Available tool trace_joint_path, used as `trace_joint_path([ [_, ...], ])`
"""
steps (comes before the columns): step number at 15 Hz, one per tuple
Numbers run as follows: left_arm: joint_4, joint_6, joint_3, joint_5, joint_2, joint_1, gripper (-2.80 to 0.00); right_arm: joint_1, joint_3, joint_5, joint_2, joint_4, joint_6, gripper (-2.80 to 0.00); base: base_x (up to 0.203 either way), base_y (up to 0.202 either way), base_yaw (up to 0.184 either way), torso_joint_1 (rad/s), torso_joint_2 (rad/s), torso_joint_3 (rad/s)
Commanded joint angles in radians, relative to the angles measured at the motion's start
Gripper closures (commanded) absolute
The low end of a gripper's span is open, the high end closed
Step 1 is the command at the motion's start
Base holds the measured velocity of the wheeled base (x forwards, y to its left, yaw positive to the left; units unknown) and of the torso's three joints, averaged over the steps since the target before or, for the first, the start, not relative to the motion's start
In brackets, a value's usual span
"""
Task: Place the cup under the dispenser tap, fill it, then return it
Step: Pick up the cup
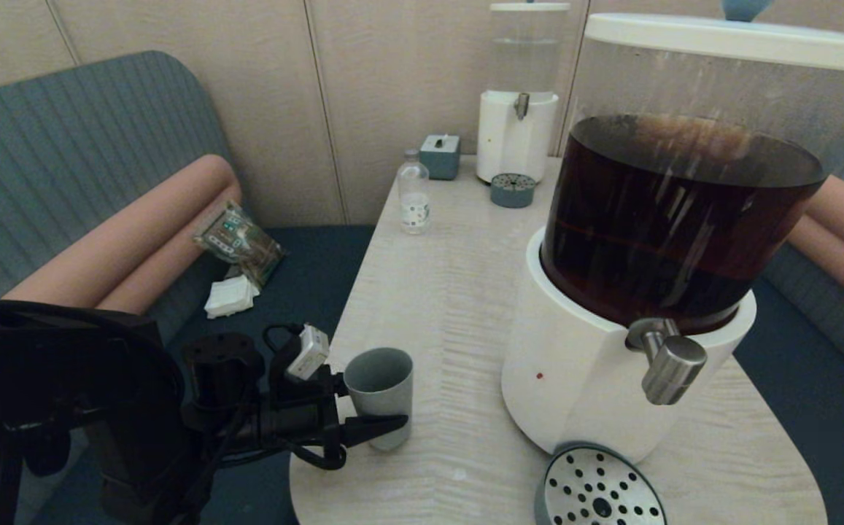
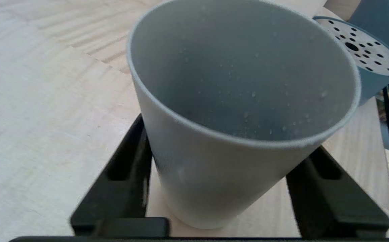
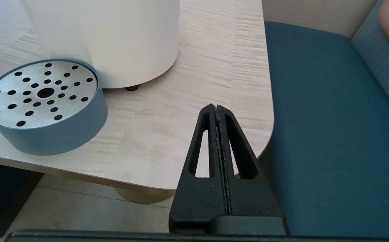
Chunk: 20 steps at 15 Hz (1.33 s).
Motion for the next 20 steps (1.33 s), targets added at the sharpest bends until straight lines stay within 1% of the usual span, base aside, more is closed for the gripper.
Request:
trace_joint_path([
  [1, -0.009, 0.0, 0.004, -0.003, -0.013, -0.003, 0.0, 0.001, 0.009, 0.001, -0.007, 0.0, -0.001, 0.0, 0.0, 0.0, 0.0, 0.0, 0.0, 0.0],
  [4, -0.009, -0.001, 0.028, 0.001, -0.049, -0.003, 0.0, 0.0, 0.009, 0.001, -0.007, 0.0, -0.001, 0.0, 0.0, 0.0, 0.0, 0.0, 0.0, 0.0],
  [7, -0.009, -0.005, 0.099, 0.001, -0.137, -0.003, 0.0, 0.0, 0.009, 0.001, -0.007, 0.0, -0.001, 0.0, 0.0, 0.0, 0.0, 0.0, 0.0, 0.0],
  [9, -0.009, -0.006, 0.159, 0.002, -0.235, -0.004, 0.0, 0.0, 0.009, 0.001, -0.007, 0.0, -0.001, 0.0, 0.0, 0.0, 0.0, 0.0, 0.0, 0.0],
  [14, -0.009, -0.018, 0.356, 0.018, -0.553, -0.03, 0.0, 0.0, 0.009, 0.001, -0.007, 0.0, -0.001, 0.0, 0.0, 0.0, 0.0, 0.0, 0.0, 0.0],
  [17, -0.009, -0.037, 0.474, 0.031, -0.704, -0.032, 0.0, 0.0, 0.009, 0.001, -0.007, 0.0, -0.001, 0.0, 0.0, 0.0, 0.0, 0.0, 0.0, 0.0],
  [18, -0.008, -0.054, 0.476, 0.043, -0.76, -0.032, 0.0, 0.0, 0.009, 0.001, -0.007, 0.0, -0.001, 0.0, 0.0, 0.0, 0.0, 0.0, 0.0, 0.0],
  [20, -0.002, -0.117, 0.475, 0.056, -0.84, -0.032, 0.0, 0.0, 0.009, 0.001, -0.007, 0.0, -0.001, 0.0, 0.0, 0.0, 0.0, 0.0, 0.0, 0.0],
])
